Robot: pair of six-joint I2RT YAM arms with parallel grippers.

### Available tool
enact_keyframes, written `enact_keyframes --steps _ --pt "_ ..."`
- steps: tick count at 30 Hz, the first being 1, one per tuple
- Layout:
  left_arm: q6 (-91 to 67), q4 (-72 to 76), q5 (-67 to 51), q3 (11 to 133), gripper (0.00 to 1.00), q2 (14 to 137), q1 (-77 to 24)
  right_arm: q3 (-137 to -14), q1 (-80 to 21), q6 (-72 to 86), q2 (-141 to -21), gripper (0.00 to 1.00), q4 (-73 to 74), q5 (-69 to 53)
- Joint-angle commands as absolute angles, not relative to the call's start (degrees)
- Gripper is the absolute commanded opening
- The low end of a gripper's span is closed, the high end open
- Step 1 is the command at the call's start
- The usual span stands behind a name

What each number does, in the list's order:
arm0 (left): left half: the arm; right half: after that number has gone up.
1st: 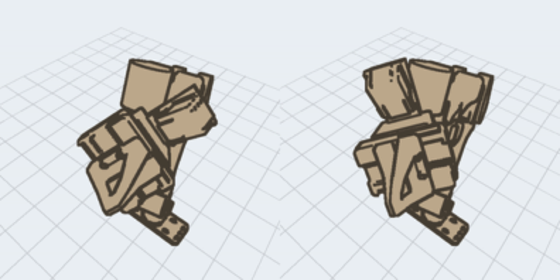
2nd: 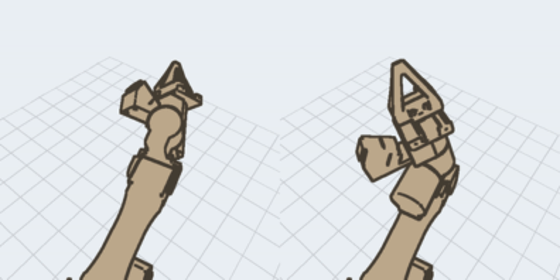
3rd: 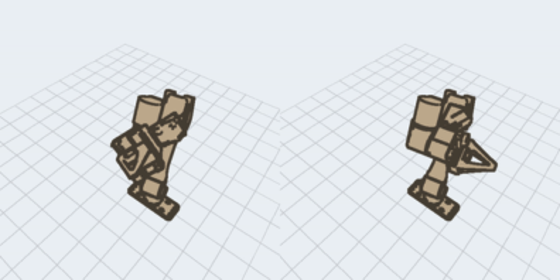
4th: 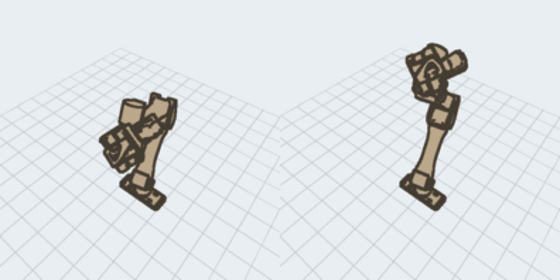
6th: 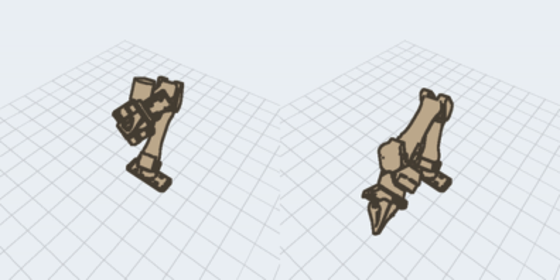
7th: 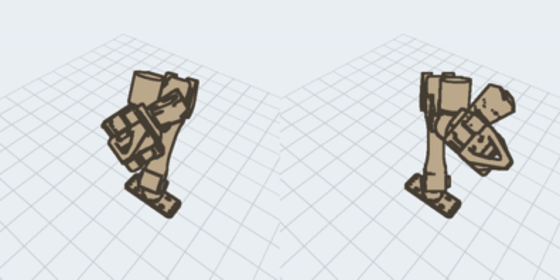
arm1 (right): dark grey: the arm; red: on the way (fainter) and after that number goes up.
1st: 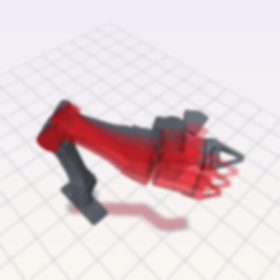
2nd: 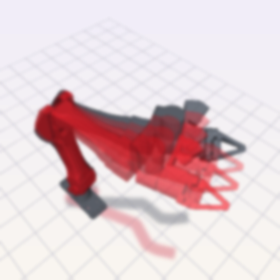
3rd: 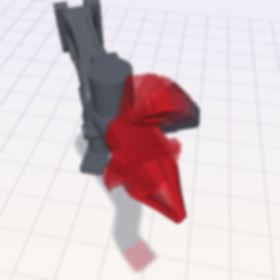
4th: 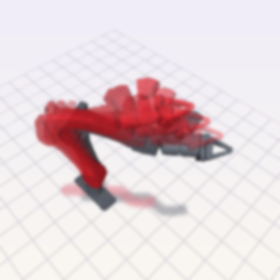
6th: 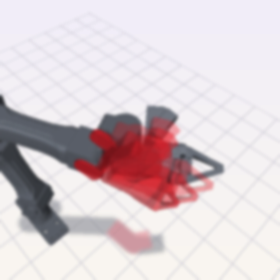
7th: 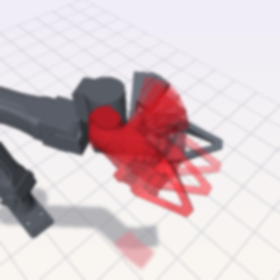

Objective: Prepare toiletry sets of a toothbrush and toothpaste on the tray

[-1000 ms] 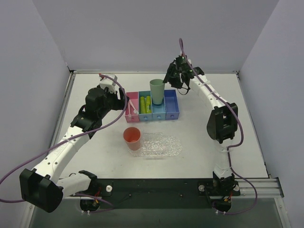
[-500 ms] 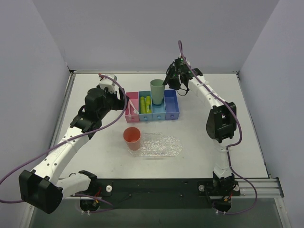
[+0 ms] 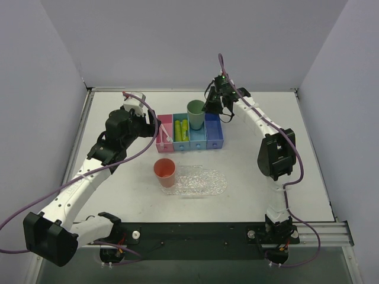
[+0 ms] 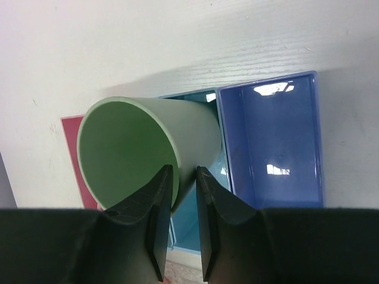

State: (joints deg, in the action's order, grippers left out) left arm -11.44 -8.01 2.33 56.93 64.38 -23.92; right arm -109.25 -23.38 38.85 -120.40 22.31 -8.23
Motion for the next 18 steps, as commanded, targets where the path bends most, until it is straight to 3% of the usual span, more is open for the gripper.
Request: enact_keyframes --steps 1,9,18 --pt "-11.5 -5.6 2.6 57.0 0.78 62.5 -24.2 -109.2 -24.0 38.9 -116.1 0.16 22.8 -8.1" --pt "-11.5 -5.6 2.7 57.0 0.78 62.3 -24.2 -109.6 -24.4 39.3 -115.1 0.0 22.9 -7.1" --pt "-11.6 -5.5 2.7 56.8 0.78 62.1 -24.2 -110.1 -25.5 40.0 -114.0 0.0 23.0 -5.5"
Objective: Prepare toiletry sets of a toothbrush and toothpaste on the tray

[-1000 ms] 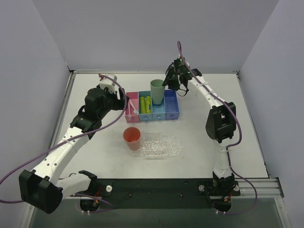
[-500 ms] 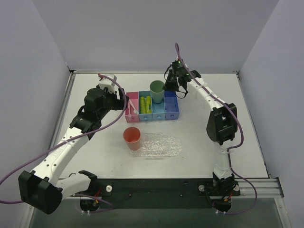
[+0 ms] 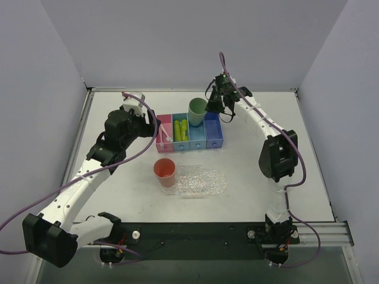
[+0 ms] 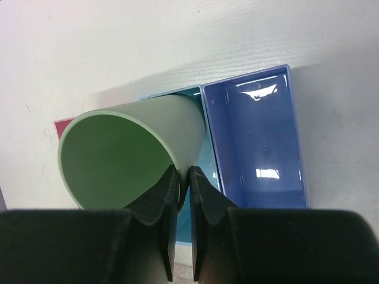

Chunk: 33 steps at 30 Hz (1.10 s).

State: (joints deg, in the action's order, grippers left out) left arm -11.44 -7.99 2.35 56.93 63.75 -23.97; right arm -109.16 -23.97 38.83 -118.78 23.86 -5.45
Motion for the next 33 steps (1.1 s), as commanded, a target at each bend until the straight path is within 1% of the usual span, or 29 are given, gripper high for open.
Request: enact_keyframes --steps 1,9,14,20,29,33 --pt "-11.6 -5.5 2.7 56.9 0.78 62.1 -24.2 -110.3 -25.6 39.9 -114.0 0.0 22.9 -5.1" --pt "-11.6 -5.5 2.7 56.9 0.78 61.8 -24.3 -110.3 -26.0 38.8 -111.7 0.0 24.2 -3.3" --pt "-9.1 -4.5 6.5 55.6 0.77 59.2 -25.5 -108.8 -27.0 37.5 -108.6 0.0 24.3 -1.9" --pt "-8.4 -3.3 7.6 54.7 0.77 58.0 -25.6 -106.6 -27.3 35.3 -104.5 0.0 24.3 -1.8" --pt "-8.1 -4.4 6.2 55.4 0.78 57.7 -25.3 -98.1 -26.8 27.9 -94.4 0.0 25.0 -5.8" --pt "-7.4 -5.0 6.7 55.5 0.78 57.6 -24.6 -94.6 -26.3 21.6 -88.1 0.0 29.2 -6.3"
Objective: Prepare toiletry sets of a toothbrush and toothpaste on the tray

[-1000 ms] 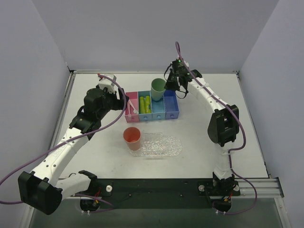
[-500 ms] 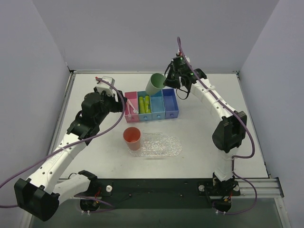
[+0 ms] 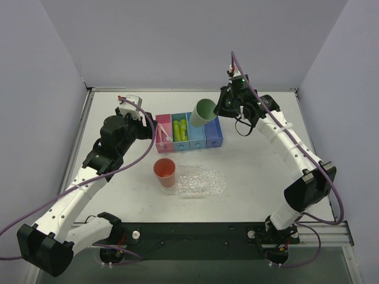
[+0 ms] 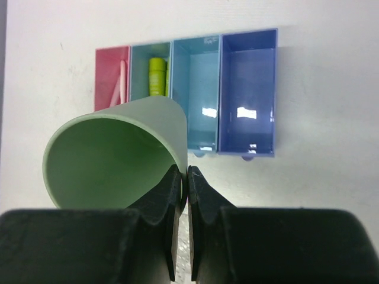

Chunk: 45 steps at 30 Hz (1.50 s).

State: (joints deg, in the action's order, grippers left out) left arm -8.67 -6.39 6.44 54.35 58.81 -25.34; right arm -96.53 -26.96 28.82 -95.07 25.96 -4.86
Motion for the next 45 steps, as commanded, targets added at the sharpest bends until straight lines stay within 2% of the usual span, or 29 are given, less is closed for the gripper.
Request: enact_keyframes --steps 1,11,14,18,24,29,45 --pt "-7.5 -5.0 6.5 55.7 0.78 57.7 -24.2 -94.1 -26.2 20.6 -87.2 0.0 30.3 -6.3" --pt "-9.7 -6.9 1.1 57.2 0.79 60.2 -21.5 -92.3 -26.2 10.6 -80.3 0.0 49.1 -5.9" --pt "-9.1 -7.6 1.6 57.6 0.79 60.6 -21.3 -88.5 -26.4 11.0 -78.1 0.0 50.5 -6.2" --pt "-8.5 -7.7 2.2 57.5 0.79 61.0 -21.2 -81.7 -26.9 12.2 -76.3 0.0 50.4 -7.0" --pt "-8.6 -7.7 2.1 57.3 0.79 61.0 -21.2 -77.0 -31.5 14.8 -75.3 0.0 49.3 -3.2" --pt "-9.1 -7.1 1.0 57.0 0.79 60.7 -21.3 -73.0 -33.4 18.0 -75.5 0.0 44.7 -4.7" --pt "-9.1 -7.1 1.4 56.9 0.79 60.3 -21.3 -66.2 -35.0 23.9 -75.5 0.0 39.7 -1.8"
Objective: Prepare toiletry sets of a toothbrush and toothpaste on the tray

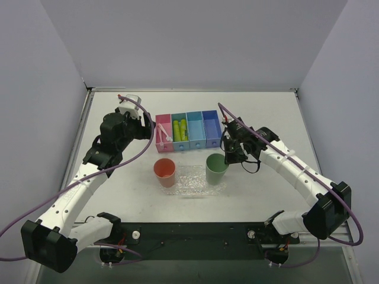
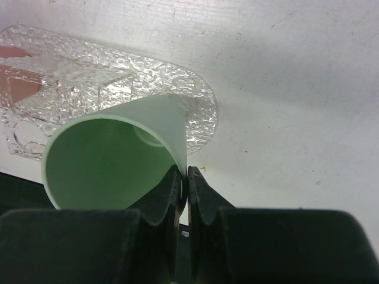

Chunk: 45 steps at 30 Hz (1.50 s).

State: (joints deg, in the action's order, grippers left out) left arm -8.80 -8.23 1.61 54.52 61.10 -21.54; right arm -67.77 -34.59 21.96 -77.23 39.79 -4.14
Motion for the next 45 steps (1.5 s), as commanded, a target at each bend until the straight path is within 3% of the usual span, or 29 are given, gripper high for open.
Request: enact_keyframes --steps 1,45 --pt "-9.1 -7.1 1.4 56.9 0.79 60.3 -21.3 -65.7 -35.0 24.0 -75.1 0.0 39.7 -1.4" --pt "-9.3 -6.7 1.0 56.5 0.79 60.6 -21.4 -59.0 -37.4 25.5 -74.6 0.0 35.0 3.9"
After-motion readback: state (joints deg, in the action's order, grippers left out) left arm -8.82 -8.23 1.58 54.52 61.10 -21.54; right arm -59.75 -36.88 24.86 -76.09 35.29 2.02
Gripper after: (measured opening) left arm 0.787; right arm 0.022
